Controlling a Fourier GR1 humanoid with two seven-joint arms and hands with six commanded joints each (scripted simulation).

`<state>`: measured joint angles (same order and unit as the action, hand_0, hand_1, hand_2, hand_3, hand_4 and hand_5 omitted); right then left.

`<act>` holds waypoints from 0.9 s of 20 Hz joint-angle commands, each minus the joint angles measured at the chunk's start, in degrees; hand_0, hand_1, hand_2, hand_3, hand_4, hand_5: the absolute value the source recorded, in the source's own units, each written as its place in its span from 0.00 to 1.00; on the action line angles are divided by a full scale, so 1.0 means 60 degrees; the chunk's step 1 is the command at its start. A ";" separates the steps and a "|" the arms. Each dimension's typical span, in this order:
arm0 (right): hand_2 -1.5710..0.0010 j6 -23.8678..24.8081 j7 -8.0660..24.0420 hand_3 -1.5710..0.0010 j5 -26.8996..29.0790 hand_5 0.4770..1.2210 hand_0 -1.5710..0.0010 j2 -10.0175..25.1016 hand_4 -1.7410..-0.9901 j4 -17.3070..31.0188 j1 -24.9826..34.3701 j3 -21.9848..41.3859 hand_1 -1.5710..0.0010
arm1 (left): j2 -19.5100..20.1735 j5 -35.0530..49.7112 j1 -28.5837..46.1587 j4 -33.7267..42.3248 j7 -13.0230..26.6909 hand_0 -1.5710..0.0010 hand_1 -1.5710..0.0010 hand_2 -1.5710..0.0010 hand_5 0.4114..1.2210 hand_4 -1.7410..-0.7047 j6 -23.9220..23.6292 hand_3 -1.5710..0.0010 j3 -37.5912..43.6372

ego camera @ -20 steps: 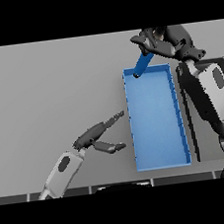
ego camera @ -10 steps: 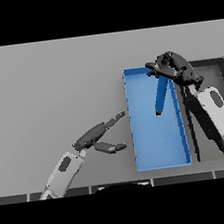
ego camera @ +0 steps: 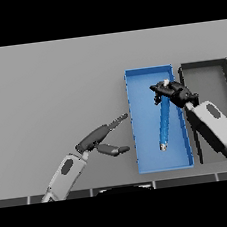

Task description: Pick up the blue pipe and place it into the blue bin.

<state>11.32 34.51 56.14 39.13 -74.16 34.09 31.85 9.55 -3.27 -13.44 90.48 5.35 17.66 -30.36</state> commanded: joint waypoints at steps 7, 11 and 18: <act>0.88 -0.0796 0.0073 0.90 0.0062 0.60 0.86 0.0775 0.77 0.0634 0.0953 0.2191 0.88 | 0.0051 0.0084 0.0024 0.0092 0.0094 1.00 1.00 1.00 0.05 0.82 0.0036 1.00 0.0036; 0.95 -0.1165 -0.0529 0.96 -0.0997 0.43 0.94 0.0654 0.82 0.1027 0.1068 0.2772 0.95 | 0.0046 0.0050 0.0051 0.0100 0.0052 1.00 1.00 1.00 0.05 0.81 -0.0004 1.00 0.0032; 0.99 -0.0941 -0.0771 0.99 -0.1079 0.28 0.99 0.0575 0.82 0.1119 0.1094 0.2719 0.99 | -0.0058 0.0023 0.0019 -0.0064 -0.0157 1.00 1.00 1.00 0.06 0.80 0.0028 1.00 -0.0018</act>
<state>5.68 29.89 49.66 42.58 -67.45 40.66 48.17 9.18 -3.12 -13.32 90.10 4.33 17.84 -30.49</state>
